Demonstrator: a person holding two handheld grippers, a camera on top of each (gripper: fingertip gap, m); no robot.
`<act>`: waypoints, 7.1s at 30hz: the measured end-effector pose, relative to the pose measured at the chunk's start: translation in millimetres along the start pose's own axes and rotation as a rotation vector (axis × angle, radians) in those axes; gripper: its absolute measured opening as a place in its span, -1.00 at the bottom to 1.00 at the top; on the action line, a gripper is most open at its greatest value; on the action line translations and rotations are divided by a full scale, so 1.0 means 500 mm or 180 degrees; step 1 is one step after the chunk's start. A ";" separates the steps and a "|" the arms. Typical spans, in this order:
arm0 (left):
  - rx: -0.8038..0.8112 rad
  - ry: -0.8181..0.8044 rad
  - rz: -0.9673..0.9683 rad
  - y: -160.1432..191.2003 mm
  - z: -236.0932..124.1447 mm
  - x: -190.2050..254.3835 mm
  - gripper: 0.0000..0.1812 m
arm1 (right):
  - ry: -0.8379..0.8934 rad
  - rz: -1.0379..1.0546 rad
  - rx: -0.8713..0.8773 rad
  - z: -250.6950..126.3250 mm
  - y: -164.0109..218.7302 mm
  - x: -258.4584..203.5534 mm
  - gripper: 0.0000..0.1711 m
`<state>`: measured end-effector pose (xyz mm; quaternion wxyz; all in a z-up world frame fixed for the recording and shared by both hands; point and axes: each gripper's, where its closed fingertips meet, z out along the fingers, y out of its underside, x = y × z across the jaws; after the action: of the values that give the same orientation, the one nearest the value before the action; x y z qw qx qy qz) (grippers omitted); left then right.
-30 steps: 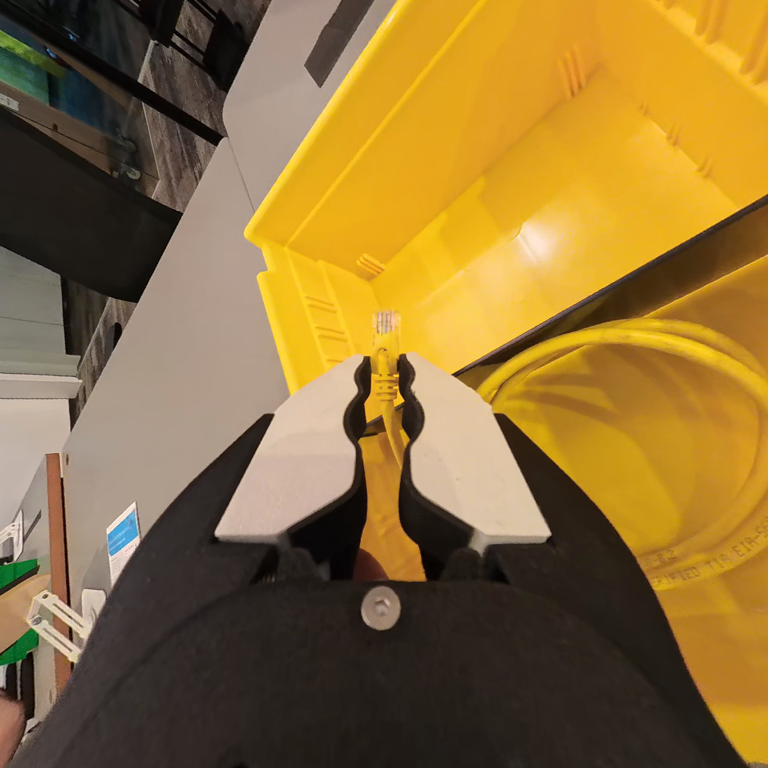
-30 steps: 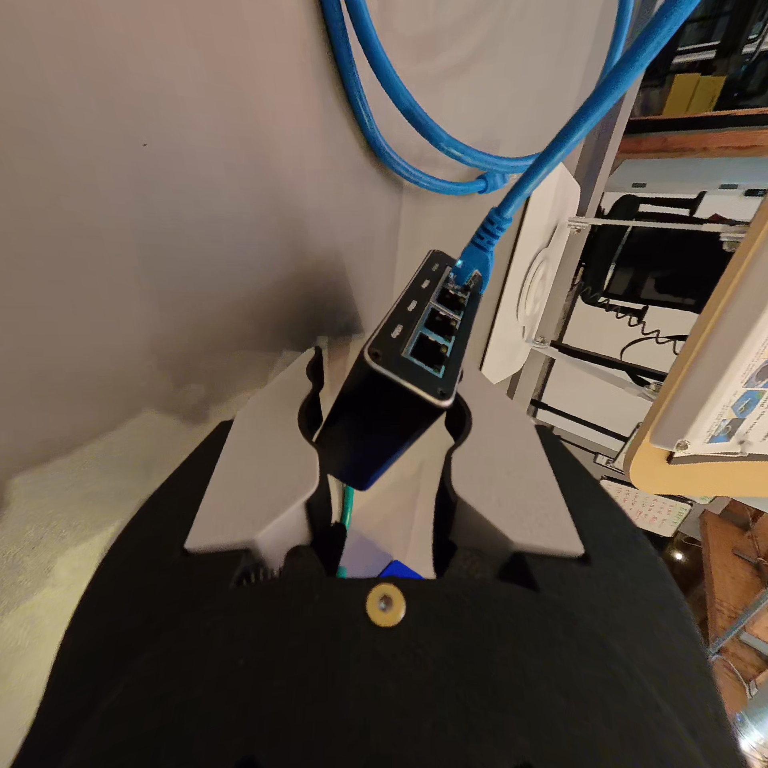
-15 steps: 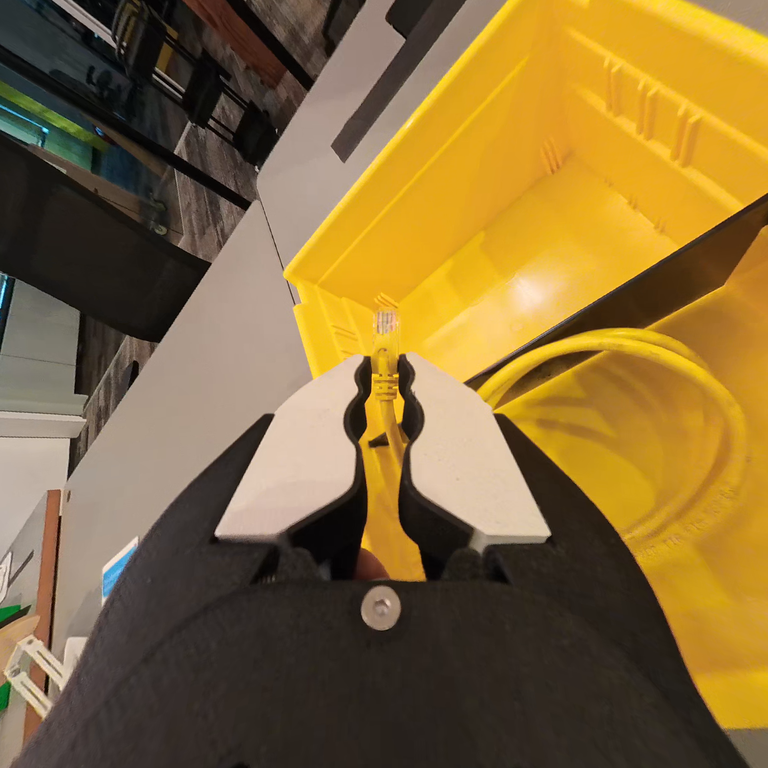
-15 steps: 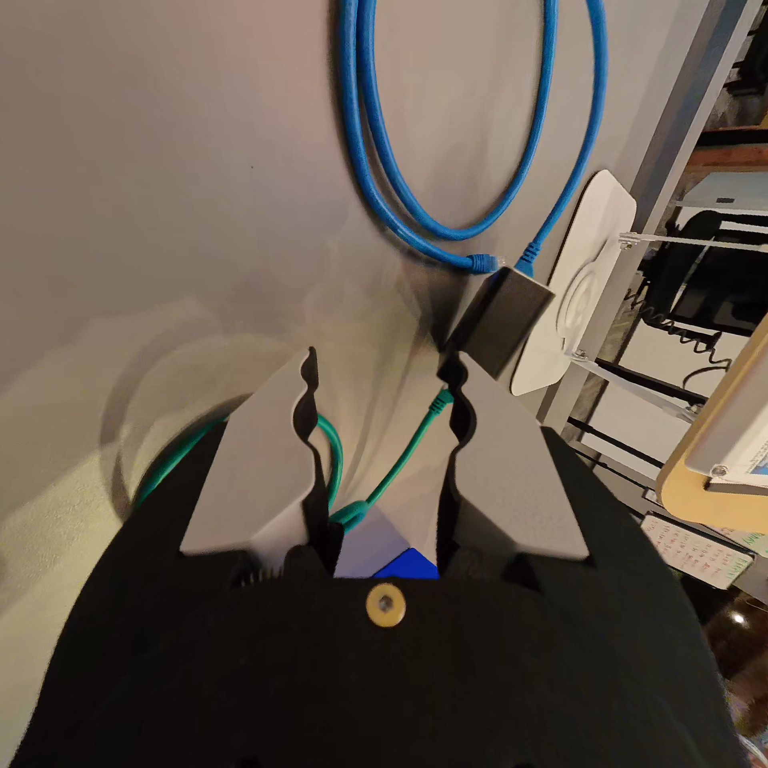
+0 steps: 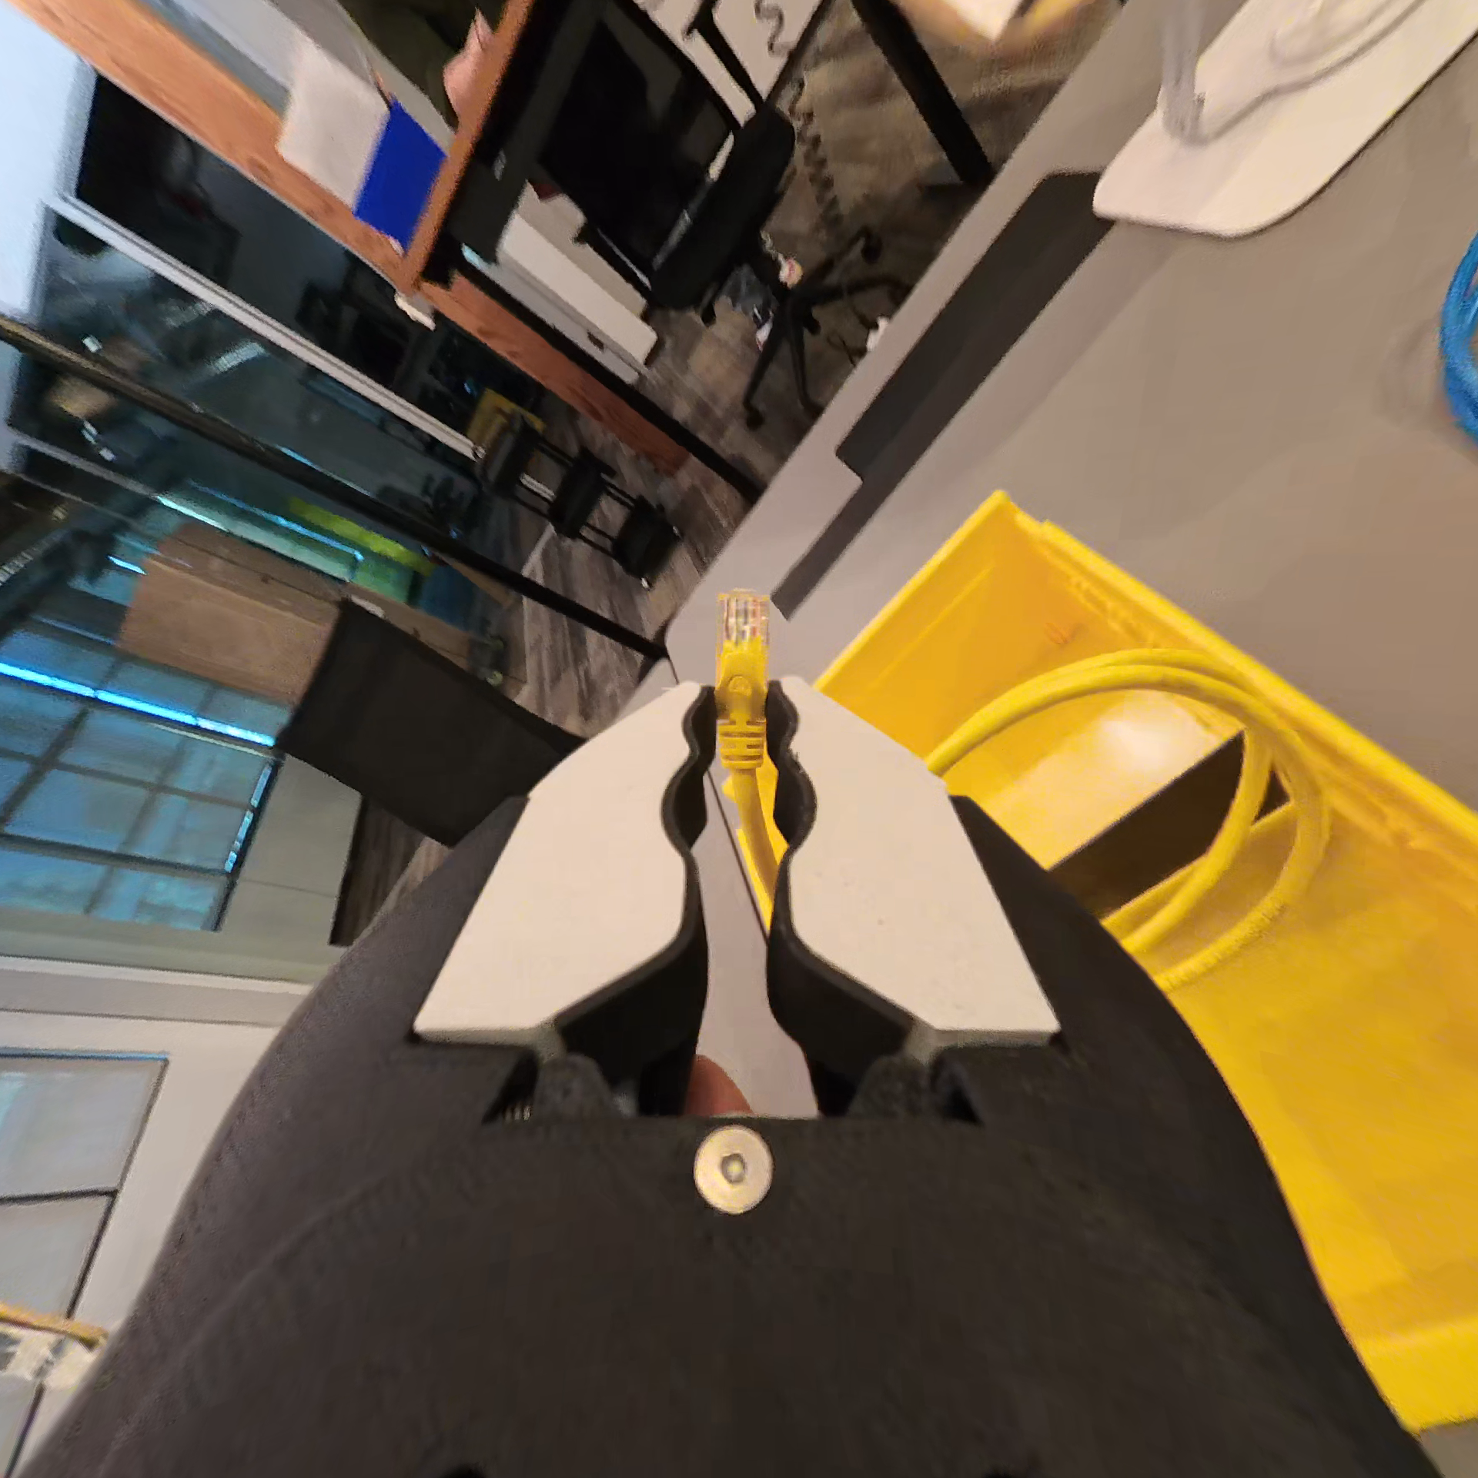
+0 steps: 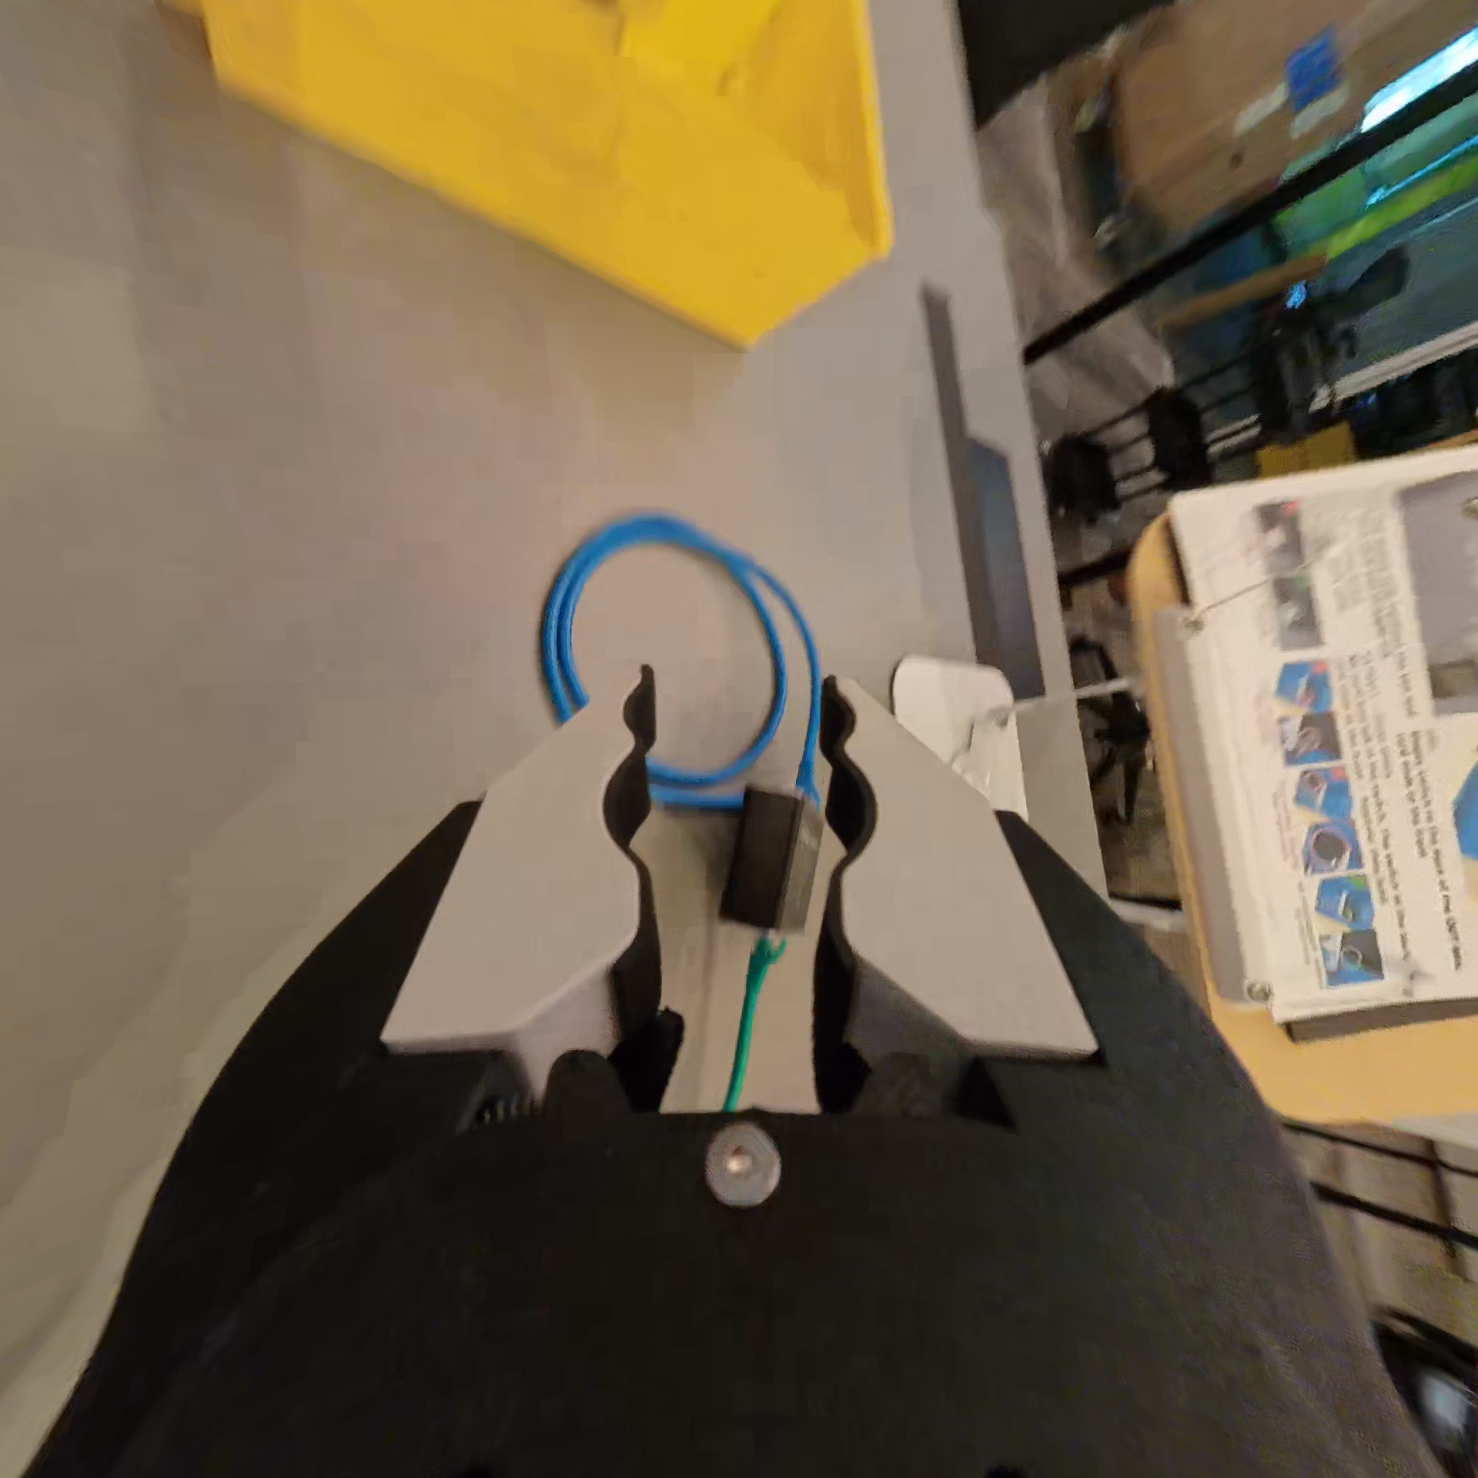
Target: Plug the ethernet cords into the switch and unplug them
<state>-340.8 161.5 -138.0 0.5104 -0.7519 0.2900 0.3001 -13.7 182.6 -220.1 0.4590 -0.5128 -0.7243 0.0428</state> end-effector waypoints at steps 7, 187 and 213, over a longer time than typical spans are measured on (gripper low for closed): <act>0.0598 -0.0127 0.0307 -0.190 -0.073 0.006 -0.87 | -0.0306 0.0887 0.1213 -0.060 -0.188 0.056 -0.65; 0.3245 0.0594 0.0473 -0.564 -0.227 0.326 -0.88 | -0.3328 0.3432 0.3709 -0.228 -0.224 0.112 -0.91; 0.3148 0.0770 0.0413 -0.556 -0.210 0.342 -0.83 | -0.3155 0.3215 0.3379 -0.215 -0.216 0.097 -0.93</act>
<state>-6.6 126.7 -69.5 0.7482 -0.4302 0.5003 0.0689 -16.1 125.5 -70.7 0.1961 -0.4132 -0.4115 0.7883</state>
